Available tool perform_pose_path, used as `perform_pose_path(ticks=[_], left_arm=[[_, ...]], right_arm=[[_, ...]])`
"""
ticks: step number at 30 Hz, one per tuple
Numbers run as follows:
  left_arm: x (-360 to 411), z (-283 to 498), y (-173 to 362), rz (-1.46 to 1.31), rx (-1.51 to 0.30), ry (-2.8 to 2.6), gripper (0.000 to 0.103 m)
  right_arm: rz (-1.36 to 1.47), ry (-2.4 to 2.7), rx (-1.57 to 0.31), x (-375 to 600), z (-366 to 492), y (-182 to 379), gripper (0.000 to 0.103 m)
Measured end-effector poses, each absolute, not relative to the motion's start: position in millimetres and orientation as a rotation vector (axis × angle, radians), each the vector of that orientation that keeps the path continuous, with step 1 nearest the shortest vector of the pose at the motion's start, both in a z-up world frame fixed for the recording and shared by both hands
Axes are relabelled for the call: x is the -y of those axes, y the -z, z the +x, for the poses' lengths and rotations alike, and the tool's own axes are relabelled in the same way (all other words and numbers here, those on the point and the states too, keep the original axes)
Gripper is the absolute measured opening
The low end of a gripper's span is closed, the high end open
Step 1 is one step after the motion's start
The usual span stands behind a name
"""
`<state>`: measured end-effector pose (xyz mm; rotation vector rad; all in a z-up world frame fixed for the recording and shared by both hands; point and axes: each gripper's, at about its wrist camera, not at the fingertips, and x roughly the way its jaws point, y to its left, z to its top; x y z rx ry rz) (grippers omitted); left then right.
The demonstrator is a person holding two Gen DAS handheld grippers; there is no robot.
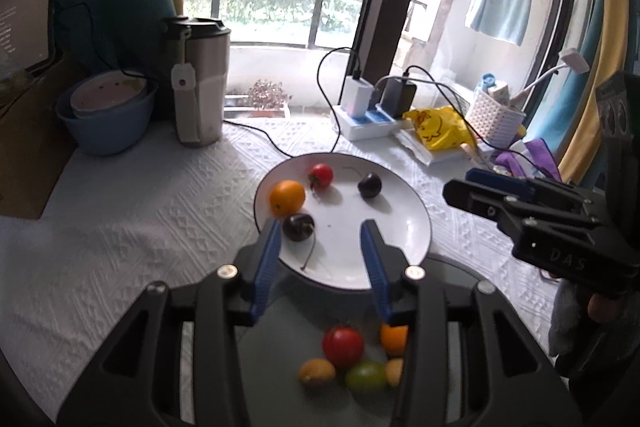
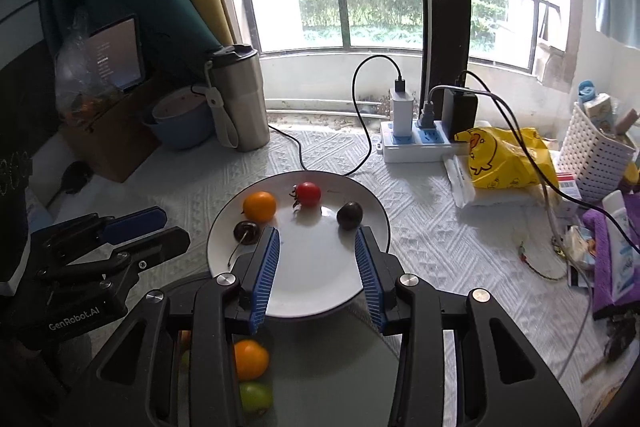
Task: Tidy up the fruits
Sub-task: 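Grasp a brown kiwi-like fruit with the left gripper while the right gripper grasps a green lime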
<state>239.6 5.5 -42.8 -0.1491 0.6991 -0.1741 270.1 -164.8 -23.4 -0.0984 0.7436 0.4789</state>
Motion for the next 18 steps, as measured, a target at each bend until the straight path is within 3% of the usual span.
perform_pose_path(ticks=[18], left_arm=[[-4,186,55,-0.15,-0.694,0.188,0.043]], right_arm=[[-0.107,-0.471,-0.76,170,218,30,0.042]])
